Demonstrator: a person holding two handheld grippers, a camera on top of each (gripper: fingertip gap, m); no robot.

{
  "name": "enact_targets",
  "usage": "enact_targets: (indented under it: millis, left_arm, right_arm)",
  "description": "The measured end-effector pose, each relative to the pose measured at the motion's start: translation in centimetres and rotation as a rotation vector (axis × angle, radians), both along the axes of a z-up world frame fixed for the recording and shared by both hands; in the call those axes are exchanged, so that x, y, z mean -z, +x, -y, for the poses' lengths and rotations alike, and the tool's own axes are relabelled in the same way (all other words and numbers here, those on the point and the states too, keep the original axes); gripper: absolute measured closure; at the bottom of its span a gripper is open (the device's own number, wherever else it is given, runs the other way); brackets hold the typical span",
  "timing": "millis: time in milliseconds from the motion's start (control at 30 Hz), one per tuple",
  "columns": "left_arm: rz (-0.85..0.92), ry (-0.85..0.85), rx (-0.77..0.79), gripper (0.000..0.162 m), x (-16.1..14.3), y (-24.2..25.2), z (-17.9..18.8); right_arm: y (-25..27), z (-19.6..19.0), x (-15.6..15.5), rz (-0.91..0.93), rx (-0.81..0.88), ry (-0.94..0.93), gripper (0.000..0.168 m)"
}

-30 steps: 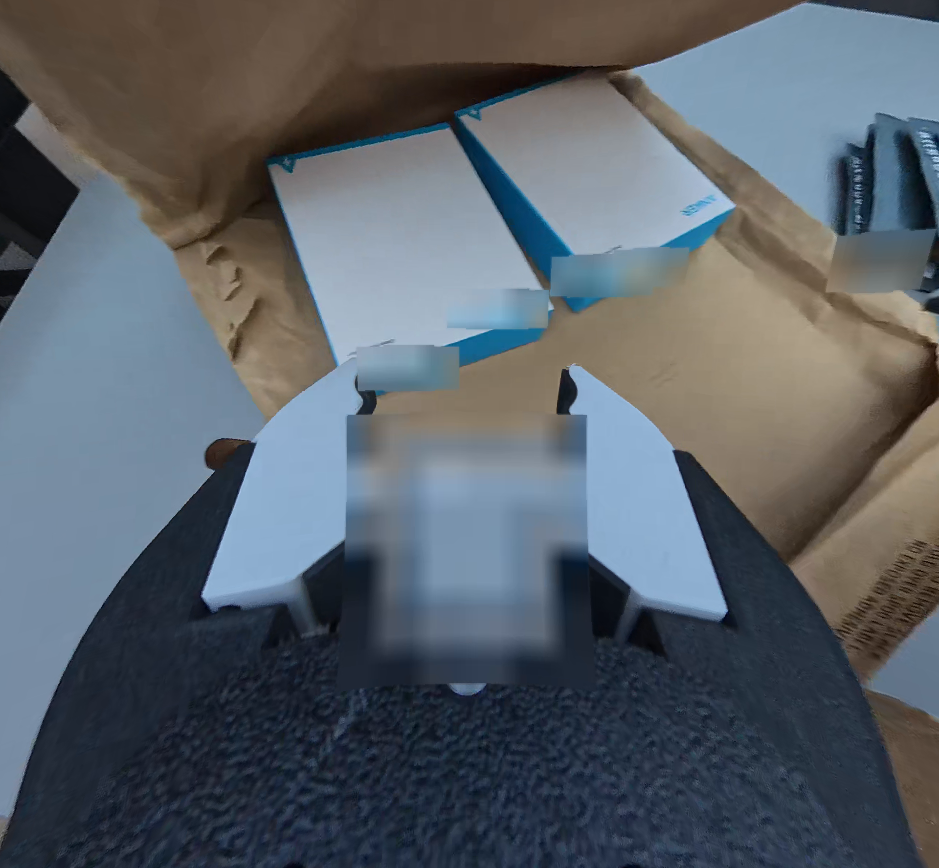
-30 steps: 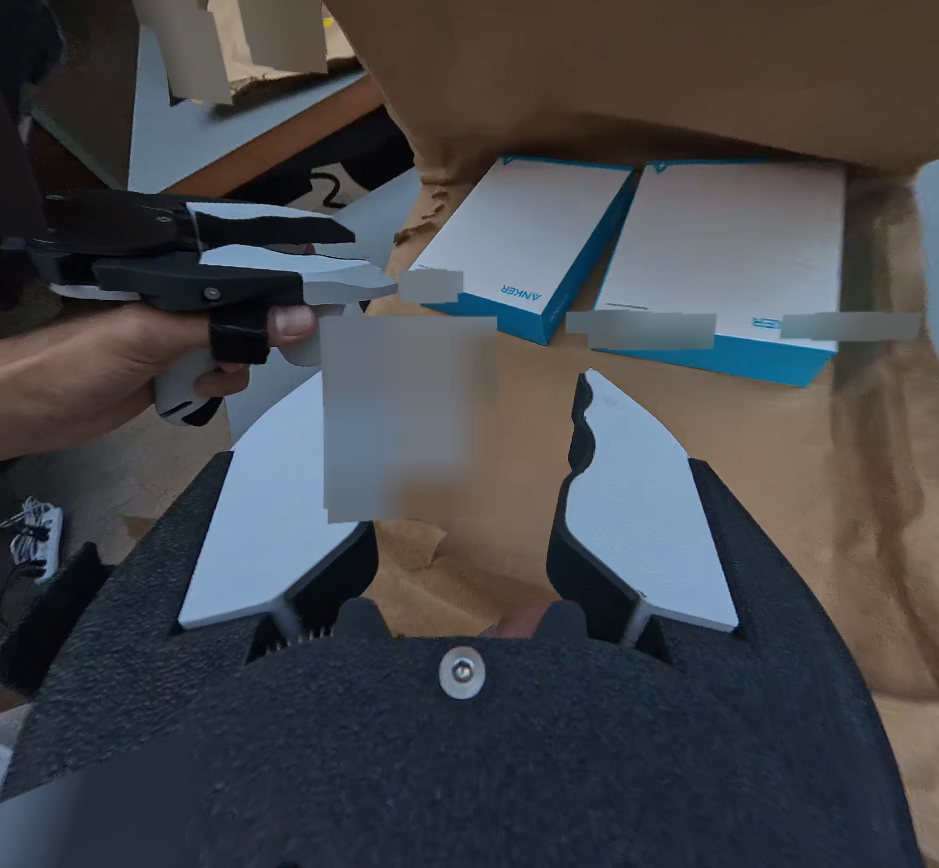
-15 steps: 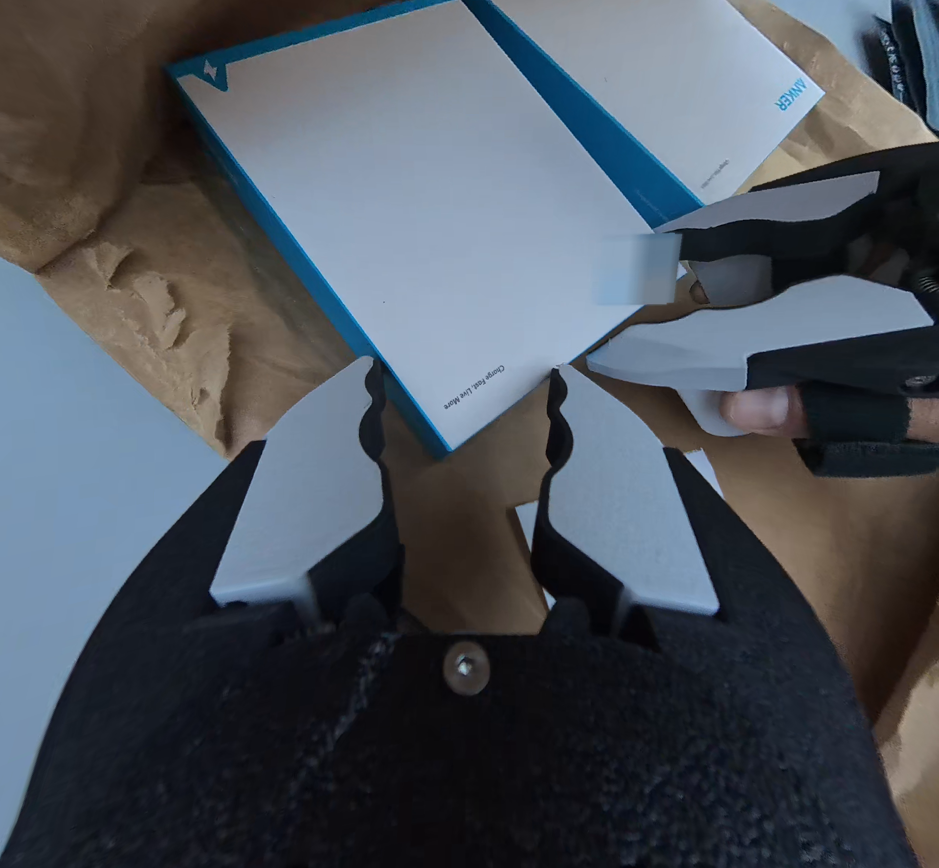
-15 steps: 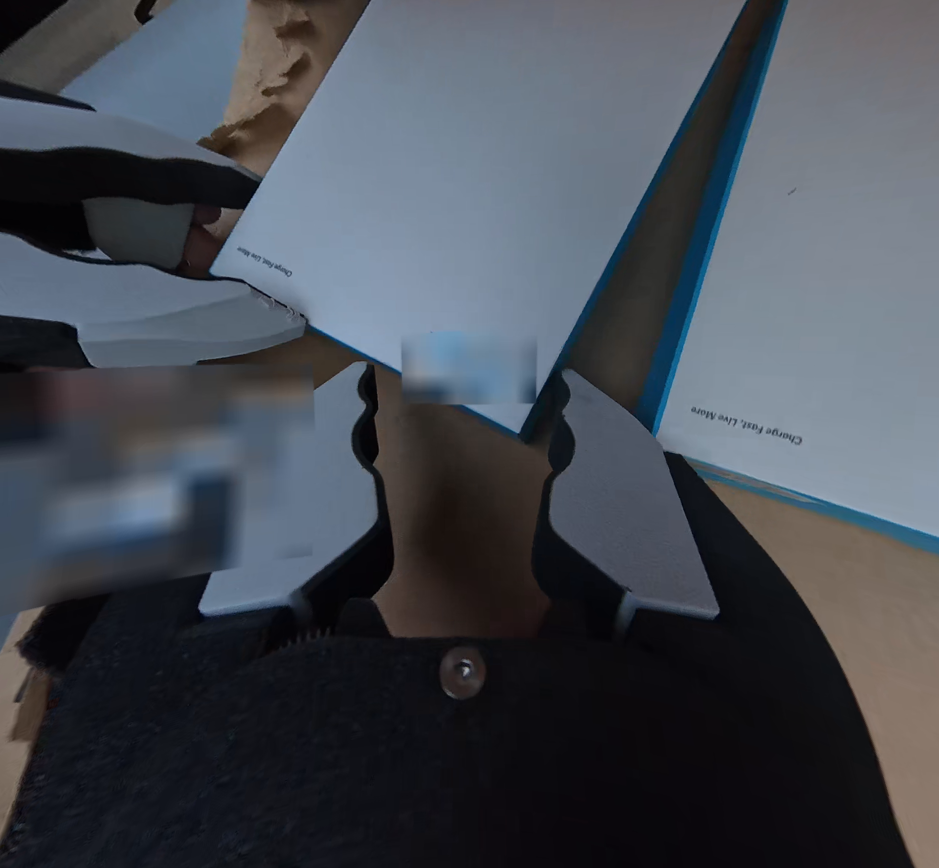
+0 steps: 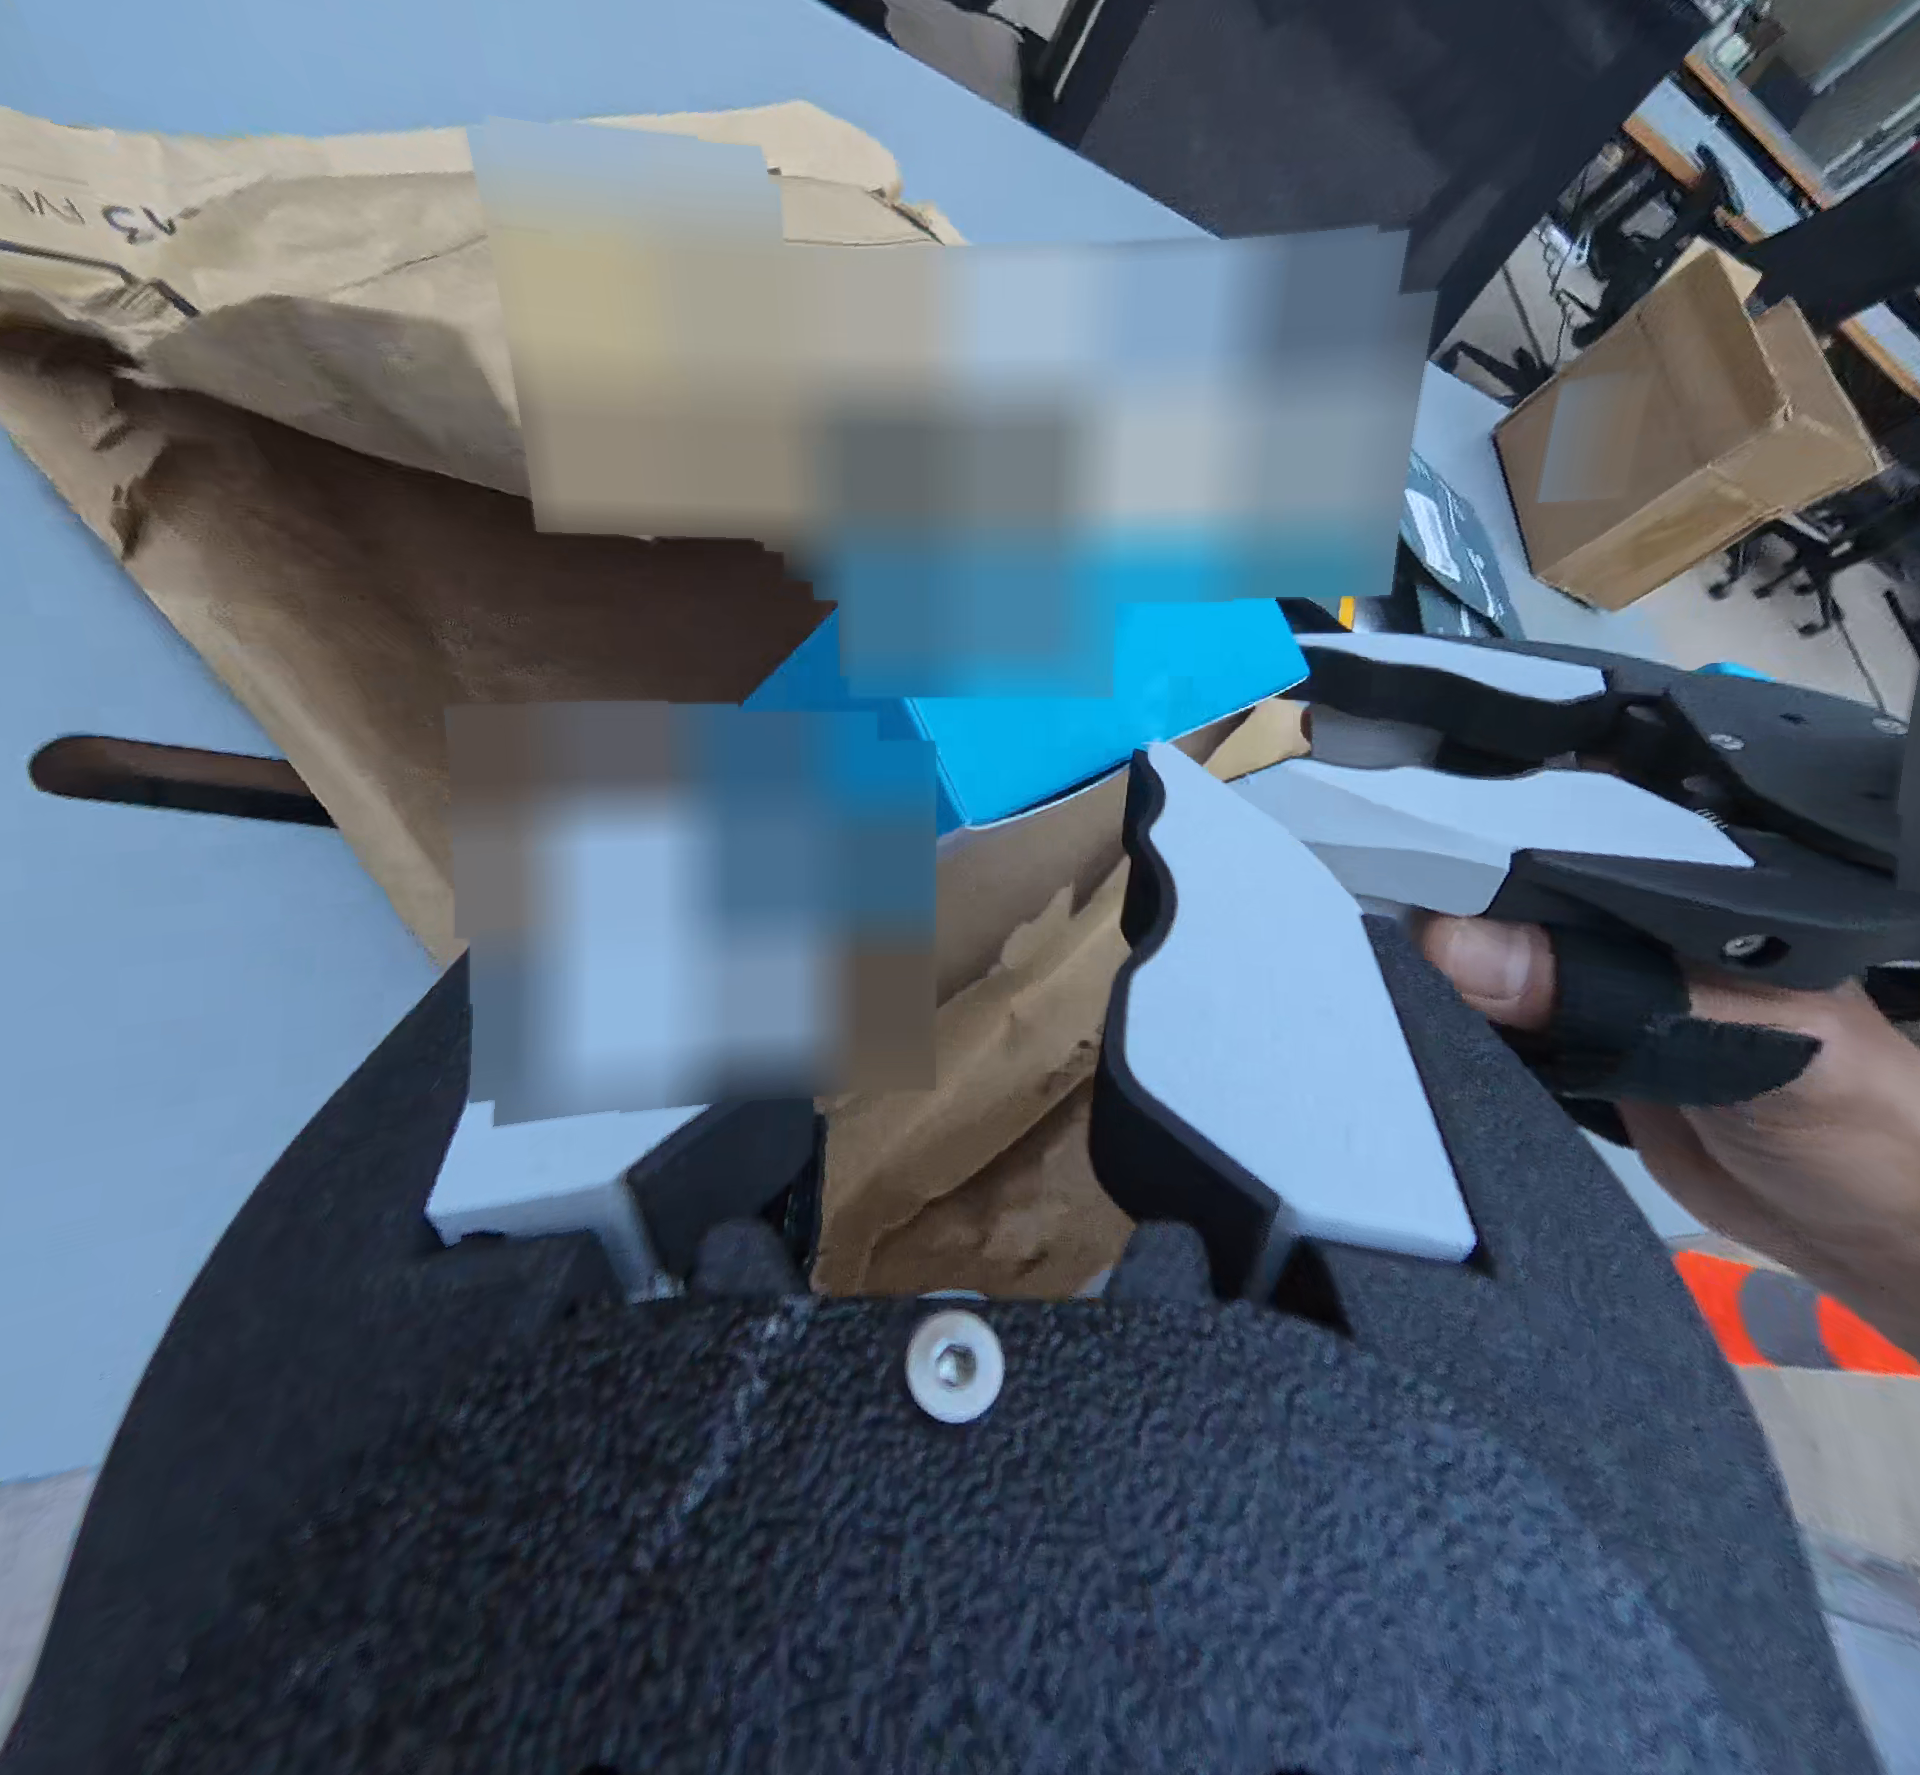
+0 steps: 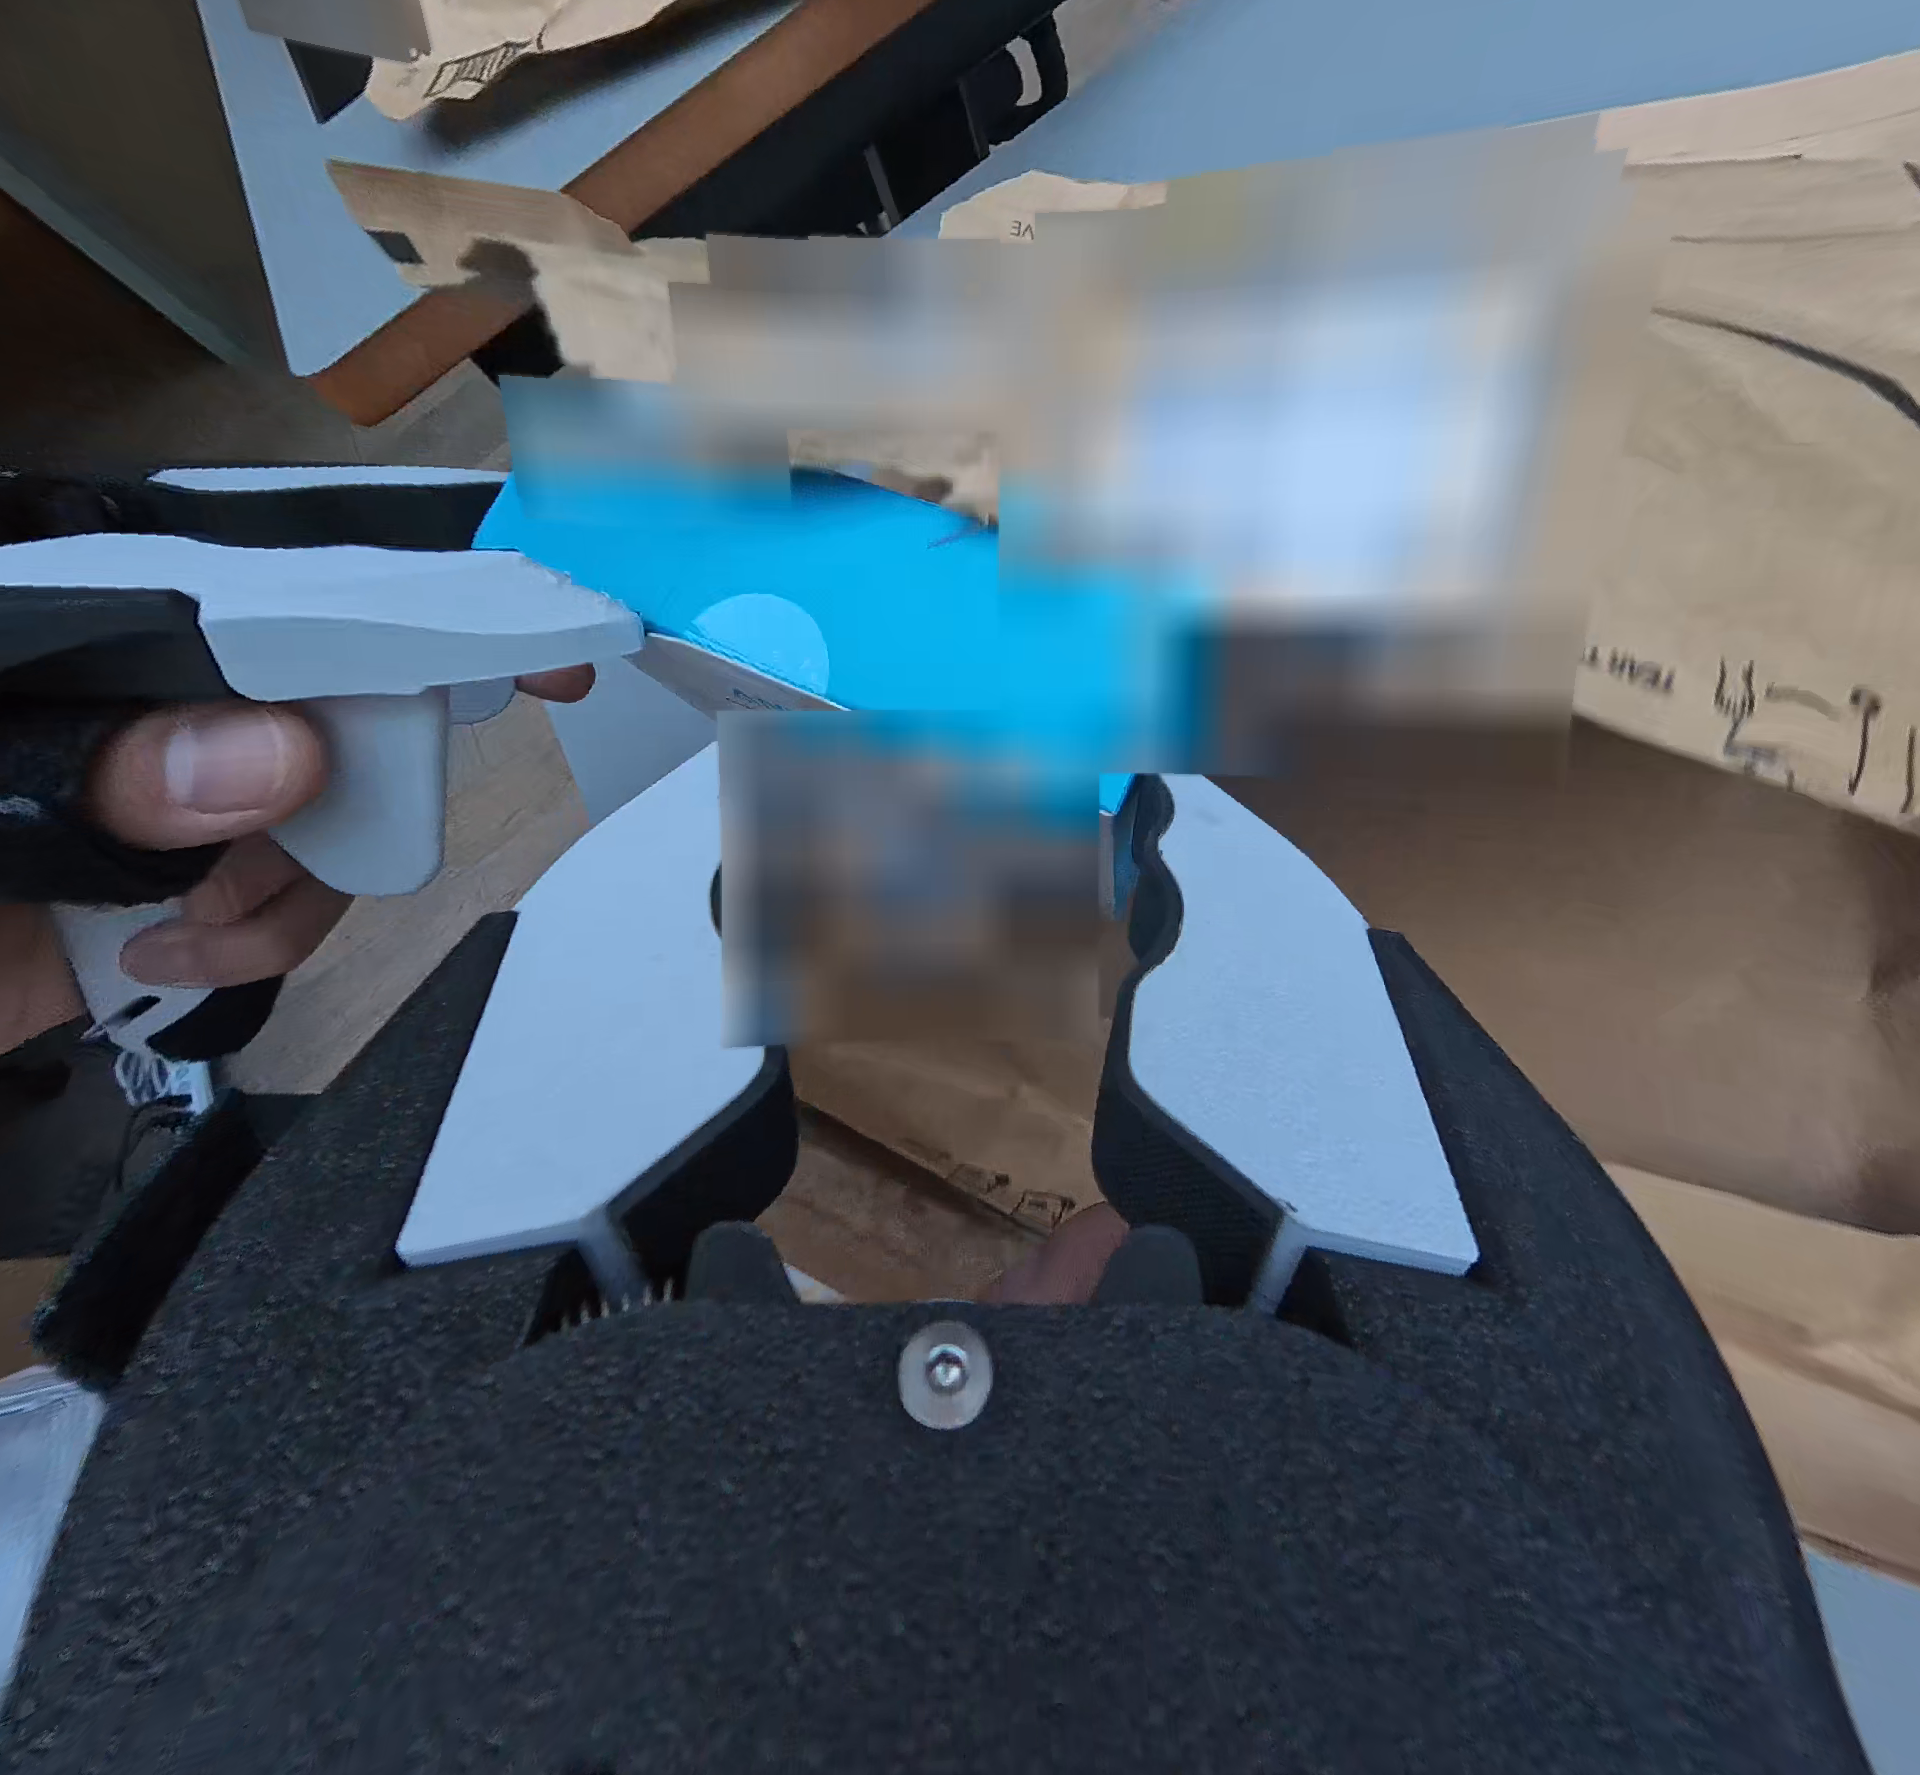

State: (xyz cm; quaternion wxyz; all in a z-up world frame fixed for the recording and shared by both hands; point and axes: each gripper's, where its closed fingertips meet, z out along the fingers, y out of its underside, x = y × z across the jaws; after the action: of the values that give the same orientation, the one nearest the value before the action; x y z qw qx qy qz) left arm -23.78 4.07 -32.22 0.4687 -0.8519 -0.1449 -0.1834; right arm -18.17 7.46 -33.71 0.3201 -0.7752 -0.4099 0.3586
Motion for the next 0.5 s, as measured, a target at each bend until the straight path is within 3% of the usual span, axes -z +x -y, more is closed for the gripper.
enact_targets:
  millis: [167, 267, 367, 500]
  left_arm:
    - [0.028, -0.068, -0.069, 0.102, 0.9, 2.8, 2.2]
    - [0.041, -0.066, -0.090, 0.107, 2.3, 3.3, 2.6]
    - [-0.037, -0.050, -0.073, 0.108, 2.5, 3.2, 2.5]
    - [-0.184, 0.015, 0.030, 0.095, 1.3, 3.1, 3.2]
  right_arm:
    - [2.5, 1.2, -1.0, -0.047, -0.022, -0.022, 0.101]
    - [2.7, 0.9, 0.5, 0.009, -0.074, 0.018, 0.102]
    - [3.0, 0.7, 0.6, -0.008, -0.135, 0.036, 0.106]
    - [4.1, 0.8, 0.3, -0.029, -0.302, 0.108, 0.096]
